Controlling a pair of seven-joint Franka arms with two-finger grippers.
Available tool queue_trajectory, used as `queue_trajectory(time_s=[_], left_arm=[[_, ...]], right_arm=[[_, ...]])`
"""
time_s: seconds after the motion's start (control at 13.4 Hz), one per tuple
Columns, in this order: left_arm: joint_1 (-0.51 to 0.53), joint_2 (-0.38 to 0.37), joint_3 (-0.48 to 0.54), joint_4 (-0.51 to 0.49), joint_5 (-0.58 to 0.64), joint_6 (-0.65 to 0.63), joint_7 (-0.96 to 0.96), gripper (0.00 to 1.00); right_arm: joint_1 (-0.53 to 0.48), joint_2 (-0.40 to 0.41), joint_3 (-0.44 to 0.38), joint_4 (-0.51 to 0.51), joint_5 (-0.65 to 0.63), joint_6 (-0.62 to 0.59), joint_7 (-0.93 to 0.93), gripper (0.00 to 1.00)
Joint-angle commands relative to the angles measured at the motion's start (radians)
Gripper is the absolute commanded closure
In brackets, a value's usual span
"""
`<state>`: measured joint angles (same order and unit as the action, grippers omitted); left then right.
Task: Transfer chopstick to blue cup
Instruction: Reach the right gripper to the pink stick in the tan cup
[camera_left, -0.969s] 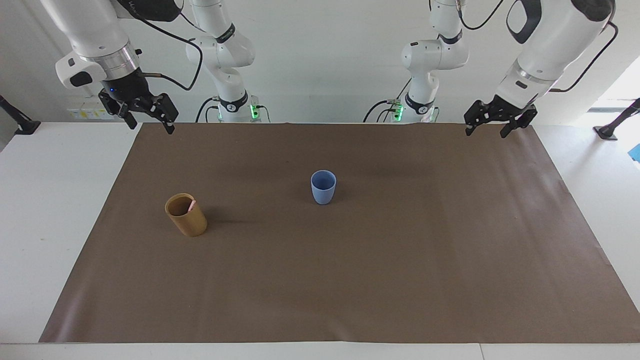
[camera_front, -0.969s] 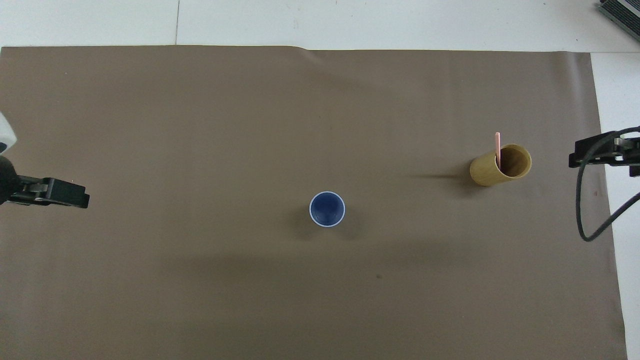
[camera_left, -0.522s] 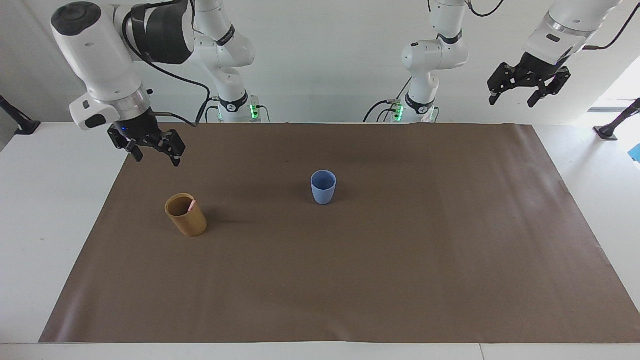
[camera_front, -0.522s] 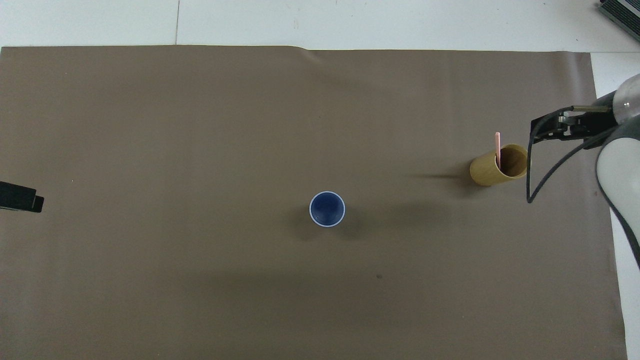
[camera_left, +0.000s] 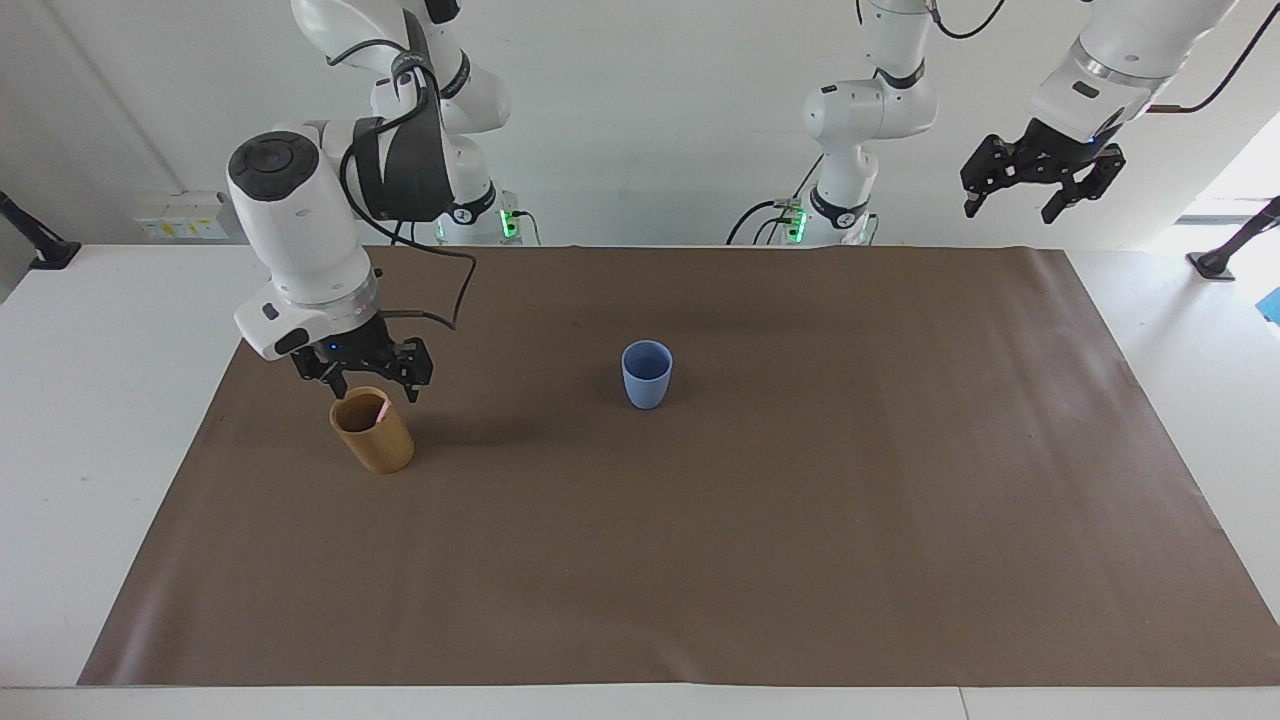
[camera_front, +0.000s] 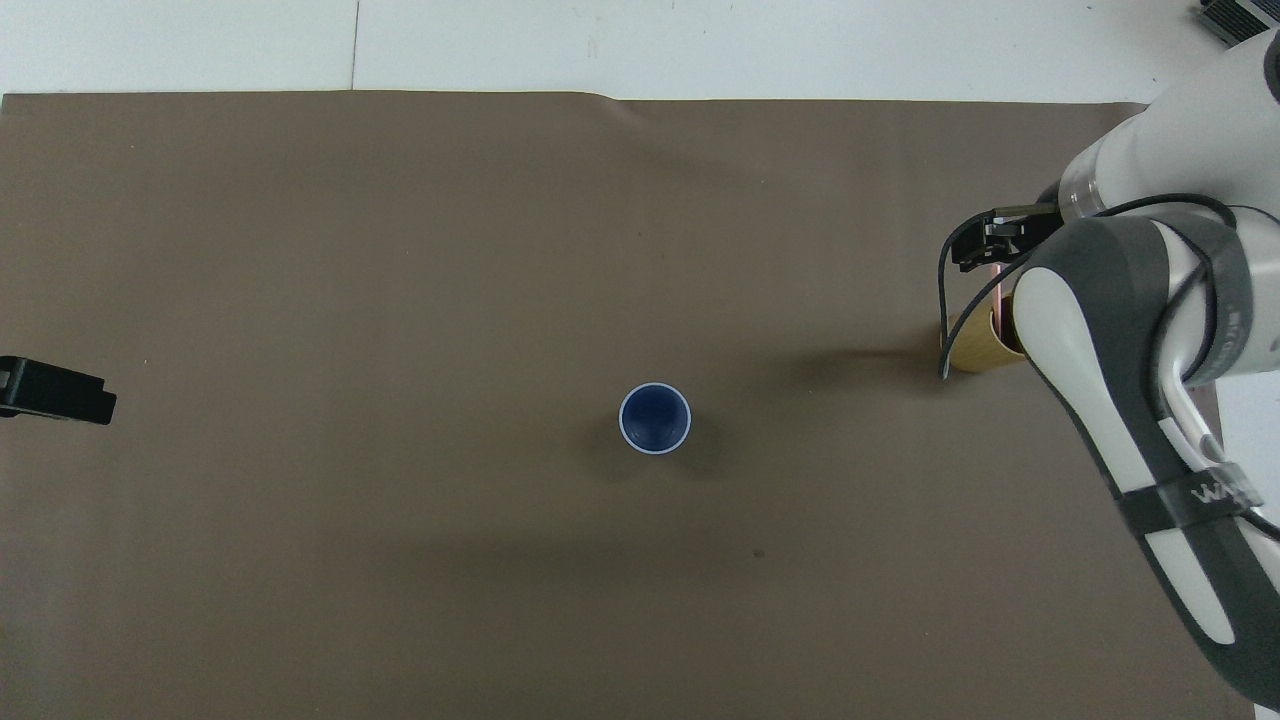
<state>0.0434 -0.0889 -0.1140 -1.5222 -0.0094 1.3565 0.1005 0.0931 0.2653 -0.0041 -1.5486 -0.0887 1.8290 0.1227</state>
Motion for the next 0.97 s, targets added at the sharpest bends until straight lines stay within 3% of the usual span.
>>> queue_trajectory(time_s=[0.0, 0.37, 0.52, 0.67, 0.75, 0.89], left_arm=[[0.004, 0.008, 0.010, 0.014, -0.038, -0.005, 0.001, 0.00], [0.007, 0.008, 0.020, 0.034, -0.060, -0.010, 0.004, 0.00], [0.004, 0.006, 0.019, 0.036, -0.017, -0.020, 0.007, 0.00], [0.000, 0.001, 0.016, 0.036, 0.020, -0.016, 0.010, 0.00], [-0.003, 0.000, 0.017, 0.036, 0.022, -0.017, 0.010, 0.00], [0.006, -0.003, 0.019, 0.033, 0.008, -0.008, 0.004, 0.00]], right_arm=[[0.007, -0.005, 0.004, -0.039, -0.028, 0.022, 0.005, 0.28], [0.013, -0.014, 0.004, -0.091, -0.141, 0.078, -0.064, 0.32], [0.017, -0.015, 0.004, -0.091, -0.146, 0.067, -0.066, 0.51], [0.023, -0.015, 0.004, -0.088, -0.148, 0.068, -0.064, 0.91], [0.023, -0.018, 0.004, -0.088, -0.148, 0.070, -0.064, 1.00], [0.016, -0.035, 0.004, -0.085, -0.148, 0.070, -0.064, 1.00]])
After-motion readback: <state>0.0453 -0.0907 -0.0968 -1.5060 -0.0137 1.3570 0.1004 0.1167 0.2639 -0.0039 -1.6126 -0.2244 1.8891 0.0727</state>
